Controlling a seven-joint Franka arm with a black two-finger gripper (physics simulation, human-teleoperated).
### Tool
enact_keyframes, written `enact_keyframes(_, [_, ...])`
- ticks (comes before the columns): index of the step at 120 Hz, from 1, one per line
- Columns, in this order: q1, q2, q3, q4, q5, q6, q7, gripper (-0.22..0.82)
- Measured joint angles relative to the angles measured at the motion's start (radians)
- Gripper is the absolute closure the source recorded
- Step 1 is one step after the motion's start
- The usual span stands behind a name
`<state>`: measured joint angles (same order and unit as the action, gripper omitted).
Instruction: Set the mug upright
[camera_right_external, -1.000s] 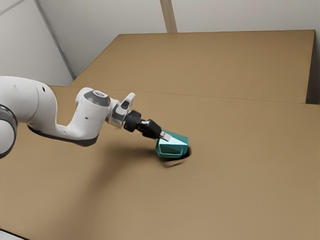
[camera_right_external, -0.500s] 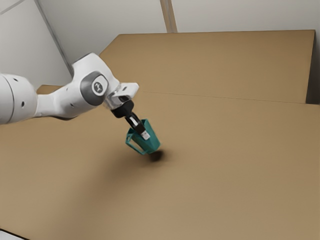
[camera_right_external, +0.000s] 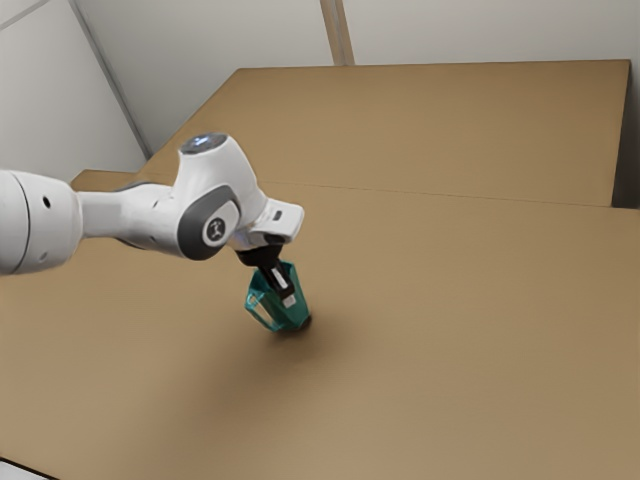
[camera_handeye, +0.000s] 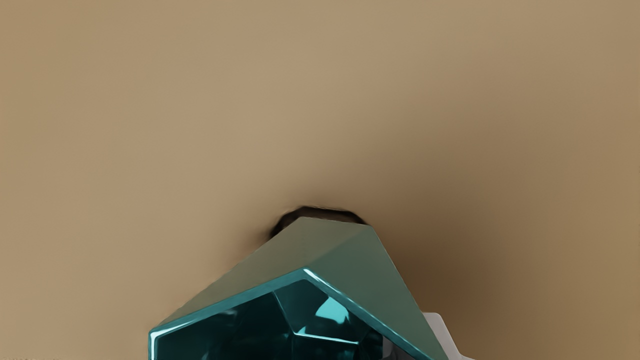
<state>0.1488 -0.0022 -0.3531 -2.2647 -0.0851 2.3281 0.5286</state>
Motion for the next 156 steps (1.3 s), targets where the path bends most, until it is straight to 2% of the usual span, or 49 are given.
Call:
enact_keyframes(37, [-0.054,0.010,-0.009,-0.022,0.045,0.026,-0.118,0.78])
enact_keyframes(63, [-0.080,0.008,-0.007,-0.026,0.052,0.028,-0.163,0.33])
enact_keyframes(74, [-0.083,0.005,-0.008,-0.026,0.052,0.028,-0.177,0.22])
enact_keyframes(87, [-0.075,-0.016,-0.018,-0.024,0.053,0.020,-0.190,0.13])
enact_keyframes(96, [-0.055,-0.051,-0.020,-0.007,0.054,-0.003,-0.198,0.09])
enact_keyframes(114, [0.062,-0.100,-0.017,0.084,0.049,-0.097,-0.209,0.04])
enact_keyframes(128, [0.087,-0.098,-0.005,0.160,0.039,-0.163,-0.216,0.03])
enact_keyframes(156, [0.095,-0.073,0.001,0.427,0.047,-0.394,-0.294,0.01])
